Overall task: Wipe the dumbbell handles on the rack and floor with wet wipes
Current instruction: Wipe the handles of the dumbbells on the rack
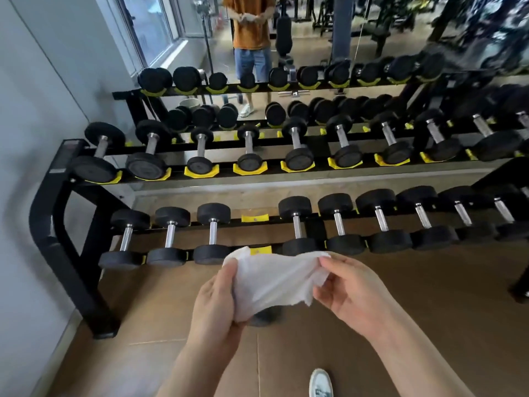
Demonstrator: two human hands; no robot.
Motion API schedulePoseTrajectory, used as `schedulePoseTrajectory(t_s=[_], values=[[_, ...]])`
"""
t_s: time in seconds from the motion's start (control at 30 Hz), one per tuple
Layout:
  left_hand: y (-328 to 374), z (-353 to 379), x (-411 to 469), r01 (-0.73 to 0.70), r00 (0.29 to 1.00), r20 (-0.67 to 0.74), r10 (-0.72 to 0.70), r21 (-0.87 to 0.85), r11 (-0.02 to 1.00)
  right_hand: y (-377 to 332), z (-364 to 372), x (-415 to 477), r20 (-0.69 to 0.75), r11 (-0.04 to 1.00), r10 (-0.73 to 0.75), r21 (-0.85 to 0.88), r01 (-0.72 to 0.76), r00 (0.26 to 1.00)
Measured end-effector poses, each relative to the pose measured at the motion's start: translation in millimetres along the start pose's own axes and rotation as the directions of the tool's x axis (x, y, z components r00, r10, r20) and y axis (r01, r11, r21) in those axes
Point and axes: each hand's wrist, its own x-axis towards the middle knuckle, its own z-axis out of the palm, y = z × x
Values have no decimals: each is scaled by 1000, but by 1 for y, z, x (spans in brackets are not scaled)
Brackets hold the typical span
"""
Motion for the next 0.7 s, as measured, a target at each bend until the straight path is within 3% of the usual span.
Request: schedulePoseTrajectory(t_s=[0.13,0.23,0.33,0.37,0.4,0.47,0.5,0.57,0.6,0.67,0.7], values=[[-8,62,37,36,997,-71,-37,-14,999,-45,-25,47,-138,994,-50,-106,35,989],[-16,97,62,88,992,-89,-88,-5,996,-73,-53,83,-279,997,-39,-70,21,959],[-23,119,90,109,994,-1,-109,97,989,-98,-71,112,-263,997,76,29,-71,962],[-26,121,103,79,996,32,-87,205,976,-105,-75,121,-232,995,101,24,-98,968],[-29,122,117,-12,997,69,-16,385,923,-112,-79,130,-206,994,110,1,-112,972],[-34,122,145,-268,963,195,184,724,636,-122,-82,148,-166,986,115,-100,-133,979],[-32,126,153,-358,932,256,257,754,551,-126,-81,158,-145,976,122,-160,-145,982],[-28,141,165,-472,879,387,278,633,614,-136,-77,176,-106,952,142,-257,-165,984],[-25,152,172,-462,863,460,208,555,692,-141,-74,186,-88,941,156,-289,-175,984],[-23,172,194,-320,814,581,-10,462,827,-148,-68,207,-54,929,194,-311,-201,980],[-22,179,205,-278,779,622,-77,454,847,-151,-65,217,-41,921,212,-324,-214,976]])
